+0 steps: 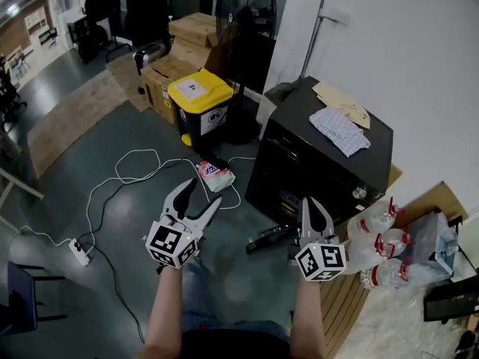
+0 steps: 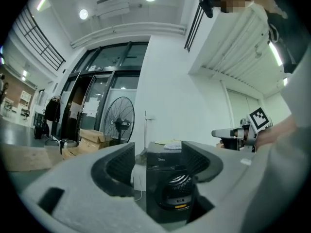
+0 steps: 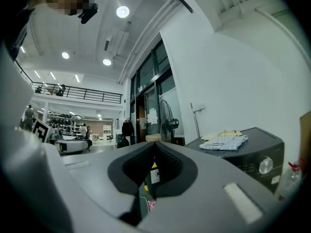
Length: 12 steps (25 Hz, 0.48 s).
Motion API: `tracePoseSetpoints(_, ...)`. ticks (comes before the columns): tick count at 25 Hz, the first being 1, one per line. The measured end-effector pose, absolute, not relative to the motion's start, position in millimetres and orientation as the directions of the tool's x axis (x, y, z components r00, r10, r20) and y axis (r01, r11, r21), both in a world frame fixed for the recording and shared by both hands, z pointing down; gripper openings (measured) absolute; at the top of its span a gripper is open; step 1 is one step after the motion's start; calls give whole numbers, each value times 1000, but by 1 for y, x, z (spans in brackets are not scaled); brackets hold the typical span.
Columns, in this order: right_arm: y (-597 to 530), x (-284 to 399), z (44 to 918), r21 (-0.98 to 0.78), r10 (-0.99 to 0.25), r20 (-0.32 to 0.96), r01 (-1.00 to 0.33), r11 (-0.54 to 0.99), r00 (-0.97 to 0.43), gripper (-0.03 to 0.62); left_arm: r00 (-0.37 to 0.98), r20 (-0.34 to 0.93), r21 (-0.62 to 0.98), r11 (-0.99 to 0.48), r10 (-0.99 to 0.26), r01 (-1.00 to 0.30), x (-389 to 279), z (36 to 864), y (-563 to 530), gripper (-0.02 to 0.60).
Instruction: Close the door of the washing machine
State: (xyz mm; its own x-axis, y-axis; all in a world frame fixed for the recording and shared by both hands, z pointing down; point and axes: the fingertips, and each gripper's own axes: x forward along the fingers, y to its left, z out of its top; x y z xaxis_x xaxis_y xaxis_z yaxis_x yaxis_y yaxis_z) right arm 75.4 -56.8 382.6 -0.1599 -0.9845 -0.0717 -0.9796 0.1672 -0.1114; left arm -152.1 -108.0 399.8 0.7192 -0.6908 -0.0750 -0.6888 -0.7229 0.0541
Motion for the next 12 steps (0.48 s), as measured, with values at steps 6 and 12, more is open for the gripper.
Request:
tracePoseSetpoints(6, -193, 75, 370, -145, -999, -54, -989, 5, 3, 8, 826, -16, 57, -826, -563, -561, -141, 397, -271, 288)
tracePoseSetpoints(12, -254, 98, 378, -154, -977, 12, -965, -213, 214, 8, 933, 33, 76, -930, -359, -361, -95, 400, -370, 288)
